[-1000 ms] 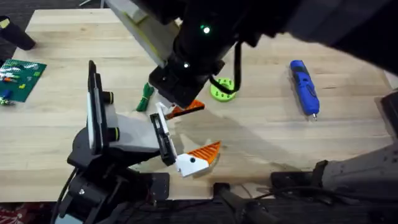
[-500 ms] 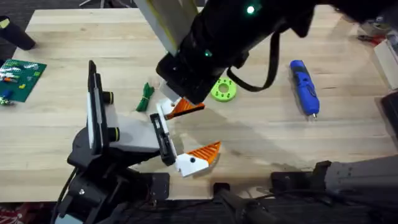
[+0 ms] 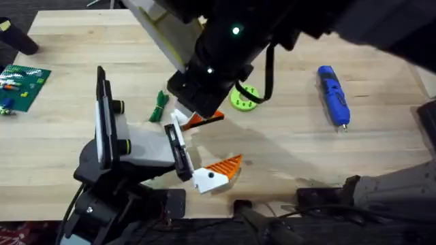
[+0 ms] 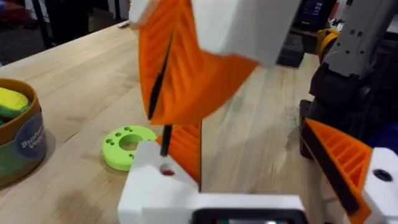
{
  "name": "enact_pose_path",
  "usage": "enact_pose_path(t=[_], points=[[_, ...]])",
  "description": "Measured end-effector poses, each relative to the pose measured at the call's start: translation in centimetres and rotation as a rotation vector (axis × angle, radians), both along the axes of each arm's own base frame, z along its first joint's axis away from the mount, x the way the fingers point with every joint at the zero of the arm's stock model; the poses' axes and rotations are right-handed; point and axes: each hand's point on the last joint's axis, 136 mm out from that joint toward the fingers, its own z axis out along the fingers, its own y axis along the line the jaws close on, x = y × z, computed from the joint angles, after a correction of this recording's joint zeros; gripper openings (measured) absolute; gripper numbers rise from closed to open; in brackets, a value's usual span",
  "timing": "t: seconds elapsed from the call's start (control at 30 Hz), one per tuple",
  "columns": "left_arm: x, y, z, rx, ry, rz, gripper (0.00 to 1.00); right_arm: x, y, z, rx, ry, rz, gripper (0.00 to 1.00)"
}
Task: Pick up the gripper from the table and insert it into the empty holder that is missing its gripper. Then pick up a screw, insert it into the mounting hole, and use the screwdriver to tighten it. Finally, clean up the table by picking up the vegetable and placing it into the bucket.
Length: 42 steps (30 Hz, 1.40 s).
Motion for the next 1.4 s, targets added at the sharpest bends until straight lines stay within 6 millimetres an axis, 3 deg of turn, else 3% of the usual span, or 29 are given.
enact_pose_path(t=[1.4], points=[[0.00, 0.00, 0.01, 0.000, 0.000, 0.000, 0.986, -0.44, 0.37, -0.72, -0.033, -0.012, 0.017, 0.013]])
